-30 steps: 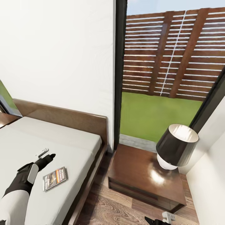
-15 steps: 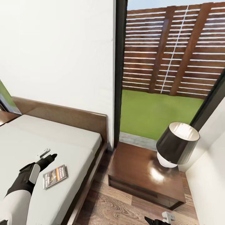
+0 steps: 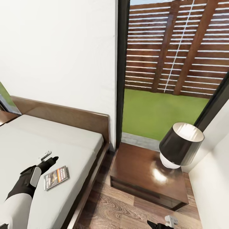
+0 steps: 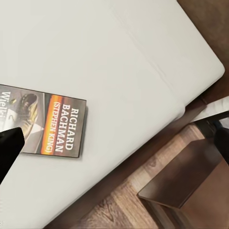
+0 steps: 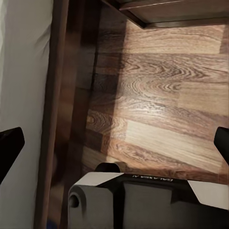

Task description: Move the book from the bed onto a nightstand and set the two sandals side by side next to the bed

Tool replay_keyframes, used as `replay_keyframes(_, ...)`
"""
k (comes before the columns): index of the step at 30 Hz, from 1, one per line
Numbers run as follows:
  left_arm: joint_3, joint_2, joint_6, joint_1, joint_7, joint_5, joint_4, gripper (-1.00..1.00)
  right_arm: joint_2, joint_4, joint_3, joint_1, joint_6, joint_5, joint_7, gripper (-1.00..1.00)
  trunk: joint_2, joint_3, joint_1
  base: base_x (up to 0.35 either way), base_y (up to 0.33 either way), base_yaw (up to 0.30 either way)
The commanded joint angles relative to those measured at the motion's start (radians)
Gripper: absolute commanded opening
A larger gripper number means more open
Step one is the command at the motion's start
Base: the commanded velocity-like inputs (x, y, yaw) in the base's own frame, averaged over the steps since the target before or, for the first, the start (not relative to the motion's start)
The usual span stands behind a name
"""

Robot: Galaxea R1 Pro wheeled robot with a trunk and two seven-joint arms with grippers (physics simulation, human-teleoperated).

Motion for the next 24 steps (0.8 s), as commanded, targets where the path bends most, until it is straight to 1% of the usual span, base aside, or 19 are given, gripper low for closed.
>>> replay_keyframes(1,0.004,-0.001,0.007,-0.001,-0.004,0.003,-0.001,1.00,0.000,0.001,0.001,-0.001,-0.002,-0.003,0.003,1.00,-0.002,-0.003,0.000,0.000,0.000,0.000)
replay_keyframes(24,0.004,0.000,0.007,-0.001,-0.004,0.003,-0.001,1.00,0.000,0.001,0.001,-0.001,-0.003,-0.003,0.003,1.00,-0.002,-0.039,0.000,0.000,0.000,0.000)
